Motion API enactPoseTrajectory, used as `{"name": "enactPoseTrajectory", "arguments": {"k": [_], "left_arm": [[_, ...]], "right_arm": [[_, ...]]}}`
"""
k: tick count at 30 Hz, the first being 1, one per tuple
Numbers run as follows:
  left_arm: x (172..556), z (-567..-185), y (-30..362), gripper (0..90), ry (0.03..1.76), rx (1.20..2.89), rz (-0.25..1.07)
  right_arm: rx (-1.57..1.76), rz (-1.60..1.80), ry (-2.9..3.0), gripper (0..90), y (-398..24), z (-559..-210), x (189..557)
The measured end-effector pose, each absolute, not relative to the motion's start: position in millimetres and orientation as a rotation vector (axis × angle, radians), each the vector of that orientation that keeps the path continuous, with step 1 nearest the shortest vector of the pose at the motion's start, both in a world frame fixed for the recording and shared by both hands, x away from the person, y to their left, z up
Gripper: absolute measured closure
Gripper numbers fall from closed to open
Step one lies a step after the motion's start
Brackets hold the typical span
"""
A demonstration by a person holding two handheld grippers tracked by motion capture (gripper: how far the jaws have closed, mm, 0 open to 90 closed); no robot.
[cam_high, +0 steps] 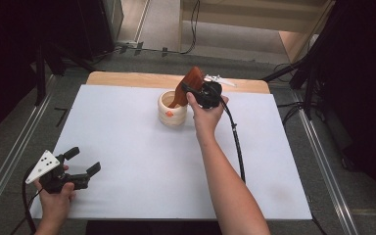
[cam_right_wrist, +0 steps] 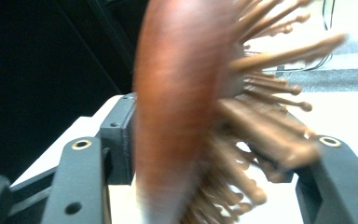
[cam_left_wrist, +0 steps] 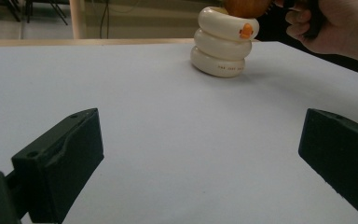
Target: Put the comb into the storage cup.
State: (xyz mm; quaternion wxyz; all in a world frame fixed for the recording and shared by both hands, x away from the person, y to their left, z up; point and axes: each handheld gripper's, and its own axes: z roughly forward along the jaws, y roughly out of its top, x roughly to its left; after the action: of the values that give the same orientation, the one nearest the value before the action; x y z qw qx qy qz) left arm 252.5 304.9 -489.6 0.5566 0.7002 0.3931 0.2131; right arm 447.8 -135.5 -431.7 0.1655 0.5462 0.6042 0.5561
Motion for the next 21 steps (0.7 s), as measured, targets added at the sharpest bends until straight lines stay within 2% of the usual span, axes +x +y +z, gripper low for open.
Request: {"name": "enactPoseTrajectory", "arguments": {"k": [5,11,16,18,21], "left_arm": [[252.3,-489.6,304.4,0.1,0.928,1.653,0.506],[252.5,-489.6,304.5,0.1,0.927,1.654,0.507],[252.5,-489.6,304.4,0.1,0.926,1.654,0.506],[252.5,-489.6,304.4,0.1,0.926,1.654,0.506],[252.7,-489.7,304.1,0.0,0.925,1.653,0.507]], "right_arm": [[1.545,1.559,1.737,32.5,-140.5,-430.4,443.9],[1.513,1.527,1.754,15.7,-142.3,-424.4,438.1],[1.473,1.52,1.766,7.9,-146.7,-420.6,431.0],[1.452,1.506,1.769,1.1,-148.9,-419.8,427.6],[1.414,1.506,1.787,0.0,-153.1,-418.7,421.9]]}}
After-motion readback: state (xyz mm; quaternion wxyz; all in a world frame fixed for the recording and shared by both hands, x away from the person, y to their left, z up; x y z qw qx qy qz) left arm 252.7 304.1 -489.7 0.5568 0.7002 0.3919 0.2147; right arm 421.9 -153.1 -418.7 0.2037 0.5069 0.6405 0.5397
